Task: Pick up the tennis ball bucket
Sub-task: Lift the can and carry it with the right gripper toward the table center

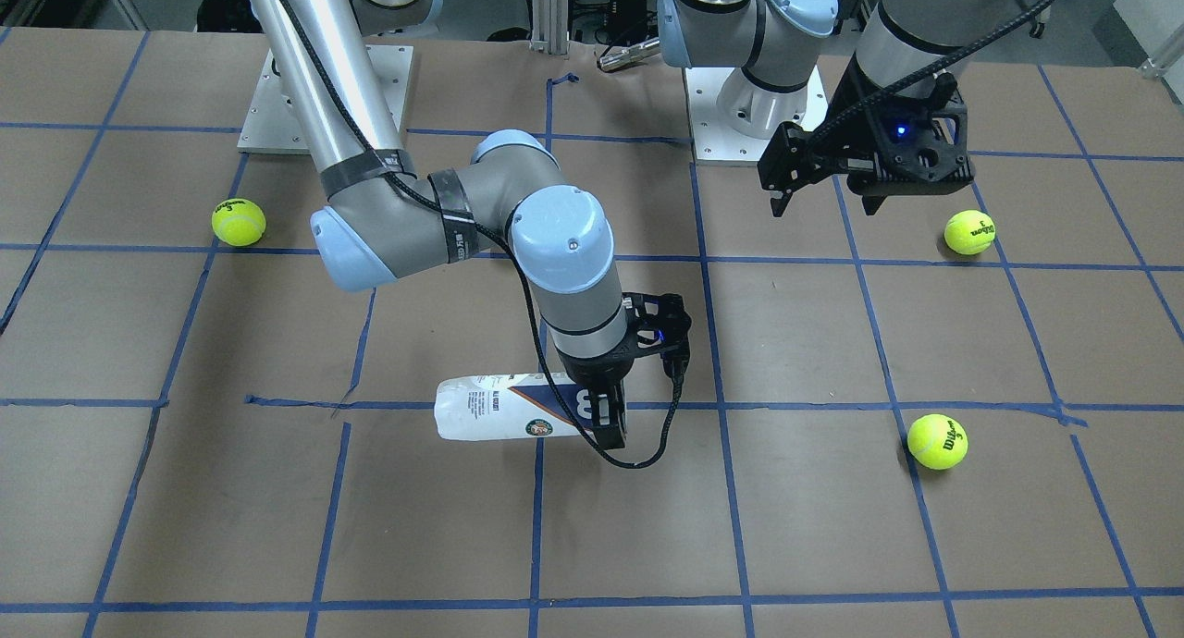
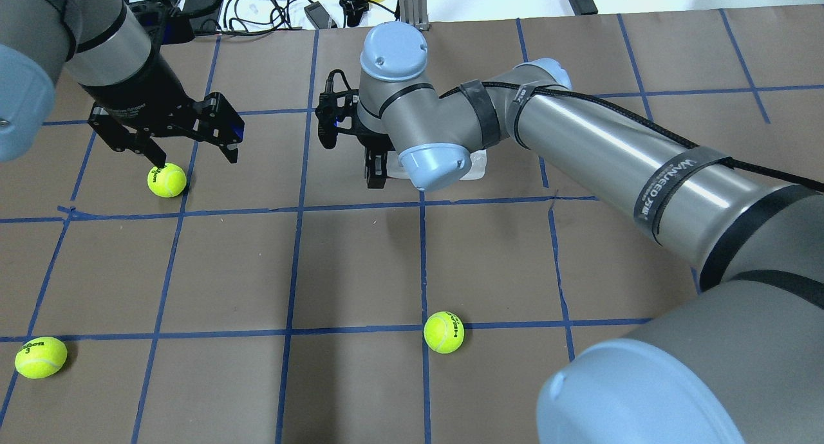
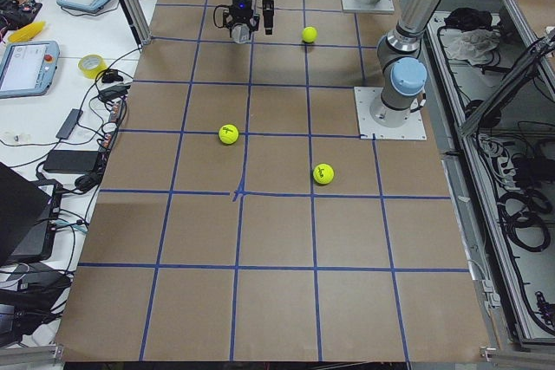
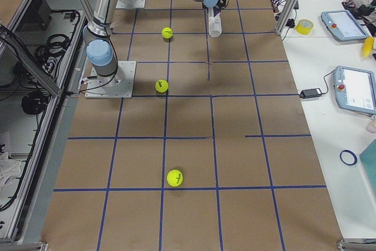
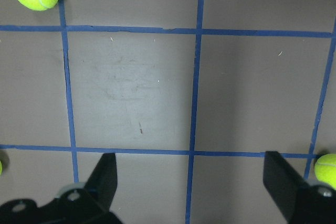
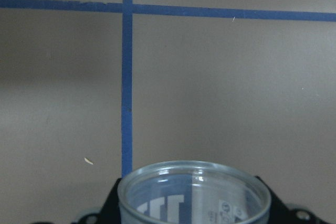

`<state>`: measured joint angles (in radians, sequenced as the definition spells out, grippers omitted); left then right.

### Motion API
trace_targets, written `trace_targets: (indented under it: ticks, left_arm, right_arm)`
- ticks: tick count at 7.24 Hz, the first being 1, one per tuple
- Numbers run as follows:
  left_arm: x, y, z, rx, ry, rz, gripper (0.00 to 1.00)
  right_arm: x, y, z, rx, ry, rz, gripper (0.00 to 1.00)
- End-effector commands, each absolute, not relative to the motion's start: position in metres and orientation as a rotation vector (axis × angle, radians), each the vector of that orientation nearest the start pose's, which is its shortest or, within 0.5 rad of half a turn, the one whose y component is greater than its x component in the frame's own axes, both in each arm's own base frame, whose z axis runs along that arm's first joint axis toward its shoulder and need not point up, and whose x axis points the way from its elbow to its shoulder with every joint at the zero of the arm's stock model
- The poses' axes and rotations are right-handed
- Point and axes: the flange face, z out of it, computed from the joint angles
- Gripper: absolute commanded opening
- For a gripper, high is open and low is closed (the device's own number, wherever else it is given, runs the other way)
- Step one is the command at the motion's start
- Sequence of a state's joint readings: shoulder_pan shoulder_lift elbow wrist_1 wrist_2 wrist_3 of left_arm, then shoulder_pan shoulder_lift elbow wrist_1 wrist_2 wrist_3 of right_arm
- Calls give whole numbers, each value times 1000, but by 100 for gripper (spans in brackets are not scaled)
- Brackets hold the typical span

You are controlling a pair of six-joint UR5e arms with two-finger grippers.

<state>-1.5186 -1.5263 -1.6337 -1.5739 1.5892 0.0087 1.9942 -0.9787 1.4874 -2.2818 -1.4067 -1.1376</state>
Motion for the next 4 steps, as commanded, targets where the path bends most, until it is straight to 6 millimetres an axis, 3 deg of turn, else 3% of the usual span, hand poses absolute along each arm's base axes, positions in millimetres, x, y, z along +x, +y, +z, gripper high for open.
trace_targets:
  ticks: [1, 3, 4]
  left_arm:
    - [-106, -477, 479, -72, 3123, 32, 100]
    - [-94, -480, 484, -110, 3122, 33, 100]
    - [-78, -485, 480, -146, 3129, 42, 100]
  right_arm:
    - [437, -570, 219, -2066, 2196, -343, 21]
    - [440, -572, 214, -2067, 2190, -339, 35]
    - [441, -572, 213, -2061, 2189, -342, 59]
